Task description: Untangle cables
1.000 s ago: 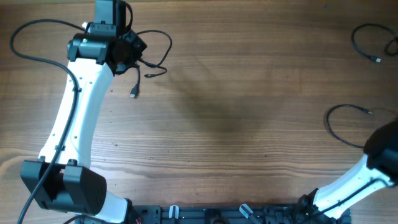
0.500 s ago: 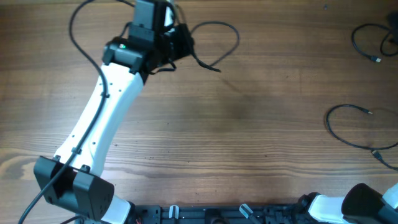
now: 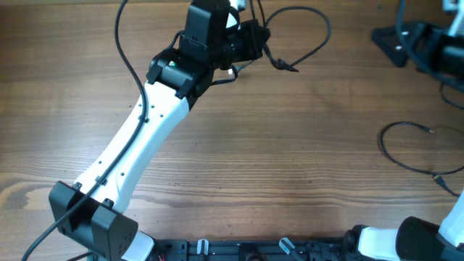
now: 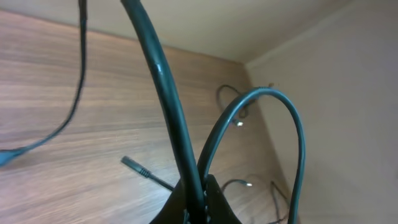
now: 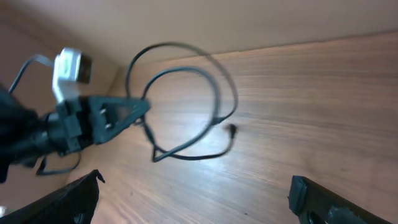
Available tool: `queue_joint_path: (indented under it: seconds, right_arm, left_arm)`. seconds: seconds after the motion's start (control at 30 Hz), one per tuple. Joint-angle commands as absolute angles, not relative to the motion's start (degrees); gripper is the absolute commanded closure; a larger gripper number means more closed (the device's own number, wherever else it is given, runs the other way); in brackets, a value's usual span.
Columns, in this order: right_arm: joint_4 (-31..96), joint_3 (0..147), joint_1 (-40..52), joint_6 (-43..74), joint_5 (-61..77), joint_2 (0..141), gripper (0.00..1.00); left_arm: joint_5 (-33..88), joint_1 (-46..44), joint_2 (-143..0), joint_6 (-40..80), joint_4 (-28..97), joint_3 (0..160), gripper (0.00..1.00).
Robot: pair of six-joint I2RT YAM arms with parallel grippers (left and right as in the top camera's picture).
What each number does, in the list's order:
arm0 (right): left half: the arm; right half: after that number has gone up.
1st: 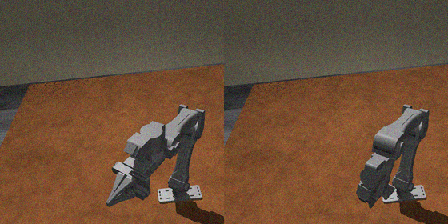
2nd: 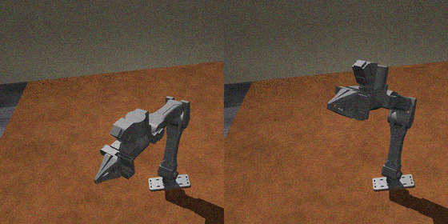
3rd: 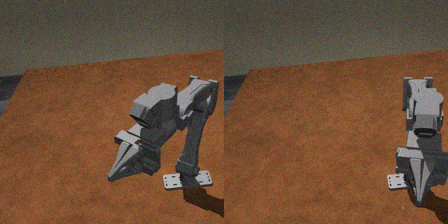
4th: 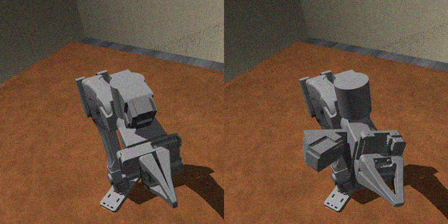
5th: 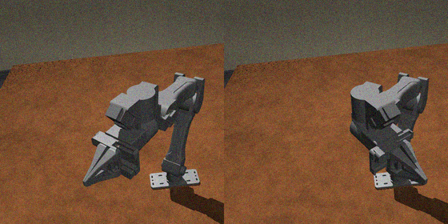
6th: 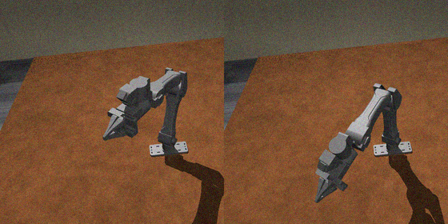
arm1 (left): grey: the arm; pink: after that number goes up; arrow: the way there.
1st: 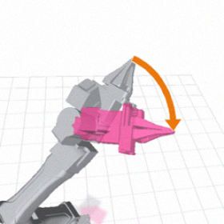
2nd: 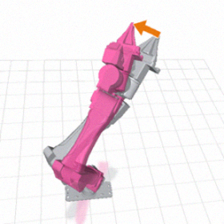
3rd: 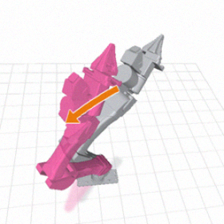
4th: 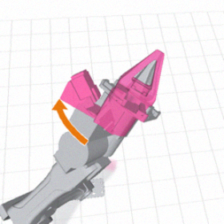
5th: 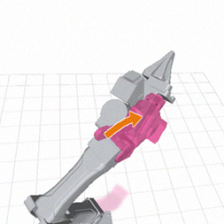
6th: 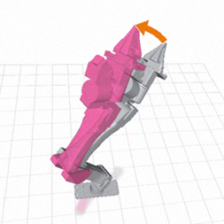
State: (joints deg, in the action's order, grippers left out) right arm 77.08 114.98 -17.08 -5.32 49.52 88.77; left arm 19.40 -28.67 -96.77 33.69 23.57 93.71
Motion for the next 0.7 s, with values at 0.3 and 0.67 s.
queue_joint_path:
  seconds: [0.3,0.67]
  right_arm:
    - [73.9,114.7,-3.2,4.3,42.3,97.4,0.21]
    - [67.3,114.7,0.6,20.9,19.5,102.3,0.88]
  left_arm:
    - [23.2,-29.0,-95.9,38.4,19.6,94.1,0.96]
    - [33.4,-27.3,-95.9,44.4,15.9,94.1,0.96]
